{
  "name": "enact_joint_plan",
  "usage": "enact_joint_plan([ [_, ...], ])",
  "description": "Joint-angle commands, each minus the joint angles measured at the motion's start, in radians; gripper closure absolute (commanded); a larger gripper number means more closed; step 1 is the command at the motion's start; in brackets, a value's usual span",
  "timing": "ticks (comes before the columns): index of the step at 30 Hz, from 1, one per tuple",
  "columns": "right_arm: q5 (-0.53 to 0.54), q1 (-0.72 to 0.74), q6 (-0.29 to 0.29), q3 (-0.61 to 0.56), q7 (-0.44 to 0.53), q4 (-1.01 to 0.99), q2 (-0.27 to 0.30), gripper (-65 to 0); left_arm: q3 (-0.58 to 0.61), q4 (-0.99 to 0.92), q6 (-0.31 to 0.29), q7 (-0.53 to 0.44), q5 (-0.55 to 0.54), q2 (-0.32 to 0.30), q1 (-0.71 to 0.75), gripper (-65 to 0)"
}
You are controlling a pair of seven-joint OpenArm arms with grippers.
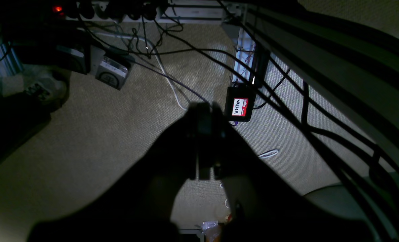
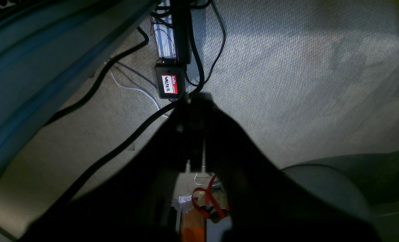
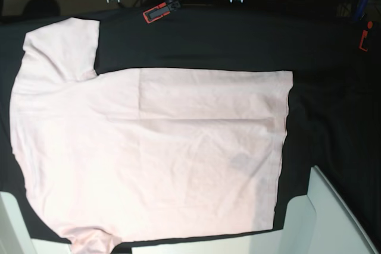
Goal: Fold the T-shirt properly
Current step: 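Move both grippers from rest toward the shirt's shoulder corners, then lower both grippers onto the shoulder edges of the pink shirt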
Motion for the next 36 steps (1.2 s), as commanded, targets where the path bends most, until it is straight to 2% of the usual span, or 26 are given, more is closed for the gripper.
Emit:
enact_joint_plan([
  [1, 0.004, -0.016, -0.003, 0.004, -0.003, -0.001, 0.003, -2.9, 0.000, 0.001, 0.004, -0.004, -0.001, 0.003, 0.003, 0.0],
  [7, 0.004, -0.025, -0.003, 0.004, -0.003, 0.003, 0.005, -2.9, 0.006, 0.044, 0.004, -0.006, 0.004, 0.003, 0.035, 0.0],
  [10, 0.008, -0.048, -0.003, 0.011, -0.003, 0.008, 0.008, -1.3, 0.000, 0.180, 0.004, -0.006, -0.001, -0.011, 0.116, 0.0],
  [13, 0.008, -0.108, -0.003, 0.064, -0.003, 0.077, 0.017, 0.0, 0.000, 0.375, 0.004, -0.006, -0.001, -0.026, 0.233, 0.0],
  [19, 0.008, -0.298, -0.003, 0.103, -0.009, 0.401, 0.018, 0.0, -0.002, 0.700, 0.004, -0.006, -0.002, -0.064, 0.409, 0.0],
  [24, 0.008, -0.477, -0.003, 0.104, -0.121, 0.774, 0.018, 0.0, -0.003, 0.874, 0.004, -0.006, -0.004, -0.089, 0.497, 0.0],
  [28, 0.013, -0.612, -0.003, 0.106, -0.153, 1.053, 0.014, 0.0, -0.008, 1.016, 0.004, -0.006, -0.004, -0.104, 0.566, 0.0],
  [32, 0.096, -0.700, -0.003, 0.107, -0.199, 1.265, 0.020, 0.0, -0.094, 1.128, 0.004, -0.006, -0.004, -0.101, 0.615, 0.0],
  [36, 0.154, -0.718, -0.003, 0.199, -0.207, 1.392, 0.020, 0.0, -0.167, 1.214, 0.004, -0.006, -0.004, -0.103, 0.627, 0.0],
])
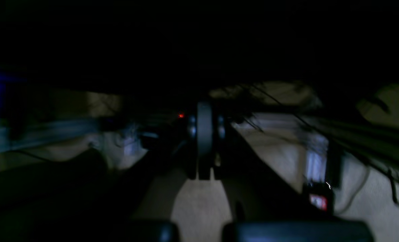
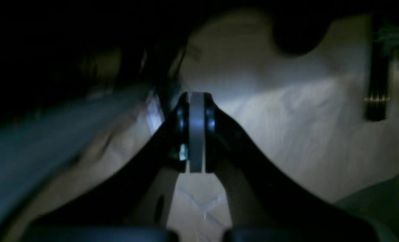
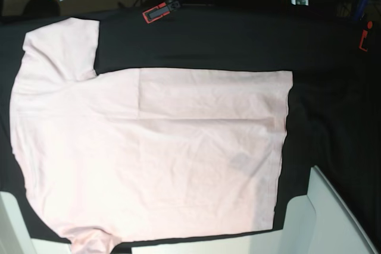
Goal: Fold the T-shirt properly
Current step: 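Lower both grippers onto the shoulder edges of the pink shirt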
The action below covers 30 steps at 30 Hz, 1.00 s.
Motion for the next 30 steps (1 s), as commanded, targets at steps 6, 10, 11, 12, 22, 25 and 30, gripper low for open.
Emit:
enact_joint_plan([
  [6, 0.003, 0.007, -0.002, 0.165, 0.008, 0.177, 0.006, -0.3, -0.074, 0.222, 0.009, -0.022, -0.003, -0.006, 0.024, 0.0],
  [10, 0.005, 0.073, 0.032, 0.266, -0.042, 0.220, 0.006, -0.6, -0.067, 0.320, 0.009, -0.015, -0.003, -0.004, 0.017, 0.0],
  [11, 0.005, 0.101, 0.084, 0.292, -0.089, 0.223, 0.006, -1.5, -0.066, 0.334, 0.009, -0.014, -0.003, -0.003, 0.015, 0.0],
  [12, 0.005, 0.129, 0.139, 0.317, -0.137, 0.223, 0.005, -3.2, -0.066, 0.343, 0.009, -0.014, -0.003, -0.001, 0.012, 0.0],
  [22, 0.005, 0.426, 0.699, 0.670, -0.525, 0.187, -0.003, -37.0, -0.071, 0.351, 0.009, -0.011, -0.002, -0.006, -0.023, 0.0],
  [25, 0.005, 0.480, 0.699, 0.751, -0.586, 0.140, 0.002, -47.9, -0.071, 0.351, 0.009, -0.011, -0.002, -0.006, -0.025, 0.0],
  [30, 0.005, 0.514, 0.699, 0.772, -0.597, 0.039, 0.011, -48.5, -0.072, 0.351, 0.009, -0.011, -0.002, -0.007, -0.026, 0.0],
])
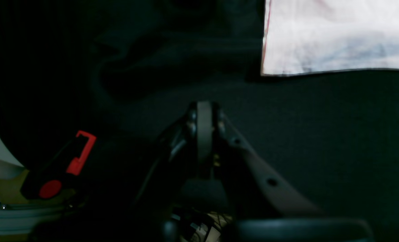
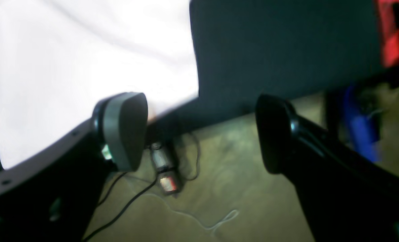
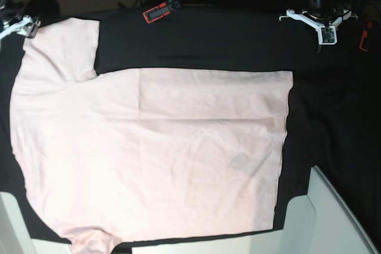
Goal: Fold the T-shirt properly
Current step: 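Lower both grippers onto the shoulder edges of the pink shirt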
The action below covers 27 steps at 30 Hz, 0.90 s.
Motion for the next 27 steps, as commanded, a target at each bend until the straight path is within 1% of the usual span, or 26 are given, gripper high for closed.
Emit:
enact_joint_plan([
  [1, 0.013, 0.016, 0.006, 0.007, 0.015, -0.004, 0.032, -48.5, -0.006, 0.015, 0.008, -0.025, -0.002, -0.006, 0.006, 0.0],
  [5, 0.015, 0.057, 0.006, 0.076, 0.013, -0.102, 0.047, -48.6, -0.006, 0.010, 0.008, -0.025, -0.002, -0.006, 0.005, 0.0],
  [9, 0.019, 0.082, 0.006, 0.100, 0.012, -0.180, 0.099, -48.6, -0.006, -0.042, 0.008, -0.025, -0.001, -0.006, -0.009, 0.0],
  [10, 0.041, 0.085, 0.006, 0.100, 0.012, -0.199, 0.112, -48.6, -0.006, -0.057, 0.008, -0.025, -0.001, -0.006, -0.012, 0.0],
  [12, 0.116, 0.080, 0.006, 0.100, 0.010, -0.231, 0.135, -48.6, -0.006, -0.085, 0.008, -0.025, -0.001, -0.006, -0.014, 0.0],
  [16, 0.213, 0.079, 0.006, 0.091, -0.043, -0.306, 0.178, -48.6, -0.006, -0.100, 0.008, -0.025, -0.001, -0.006, -0.014, 0.0],
  [19, 0.228, 0.079, 0.006, 0.088, -0.051, -0.305, 0.178, -48.6, -0.004, -0.099, 0.008, -0.025, -0.001, -0.006, -0.014, 0.0],
  [22, 0.228, 0.085, 0.006, 0.088, -0.088, -0.269, 0.173, -48.5, -0.004, -0.092, 0.008, -0.025, -0.001, -0.006, -0.015, 0.0],
  [24, 0.228, 0.080, 0.006, 0.062, -0.089, -0.209, 0.155, -48.3, -0.004, -0.091, 0.008, -0.026, -0.001, -0.006, -0.017, 0.0],
  [27, 0.220, 0.073, 0.006, 0.073, -0.112, -0.081, 0.136, -48.2, -0.001, -0.091, 0.008, -0.026, -0.001, -0.006, -0.017, 0.0],
])
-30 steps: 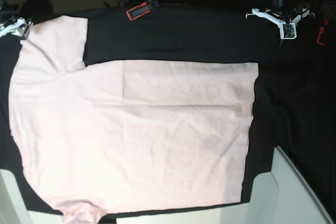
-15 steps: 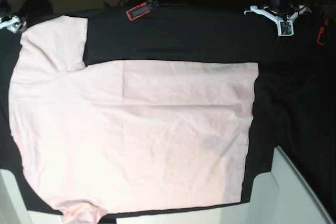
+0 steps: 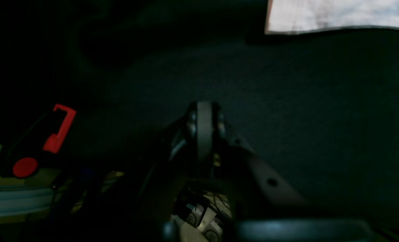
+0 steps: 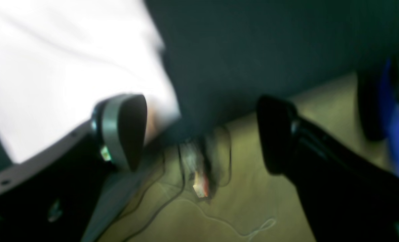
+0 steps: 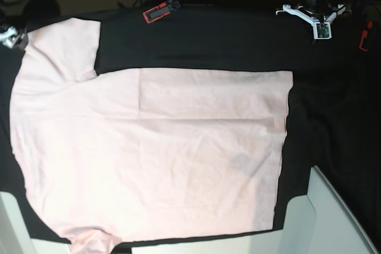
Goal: Fold the T-shirt properly
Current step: 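Lower both grippers onto the shoulder edges of the pink shirt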
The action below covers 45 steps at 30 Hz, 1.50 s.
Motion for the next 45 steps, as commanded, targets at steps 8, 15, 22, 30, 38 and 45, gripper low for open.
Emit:
enact_joint_plan([
  [8, 0.014, 0.004, 0.001, 0.006, -0.062, 0.119, -0.015, -48.2, 0.000, 0.009, 0.008, -0.026, -0.001, -0.007, -0.011, 0.0],
  [15, 0.017, 0.029, 0.001, 0.004, -0.070, 0.055, -0.030, -48.6, 0.000, 0.011, 0.008, -0.026, -0.001, -0.007, -0.012, 0.0],
  [22, 0.091, 0.038, 0.001, 0.013, -0.099, 0.047, -0.031, -48.6, 0.000, 0.009, 0.008, -0.026, -0.001, -0.007, -0.012, 0.0],
  [30, 0.135, 0.039, 0.001, 0.015, -0.110, -0.090, -0.007, -48.6, -0.006, 0.009, 0.008, -0.026, -0.001, -0.007, -0.012, 0.0],
  [38, 0.135, 0.036, 0.001, 0.006, -0.110, -0.111, -0.005, -48.3, -0.006, 0.009, 0.008, -0.026, -0.001, -0.007, -0.012, 0.0],
  [45, 0.135, 0.038, 0.001, 0.004, -0.119, -0.113, -0.013, -47.9, -0.005, 0.009, 0.008, -0.026, -0.003, -0.004, -0.019, 0.0],
])
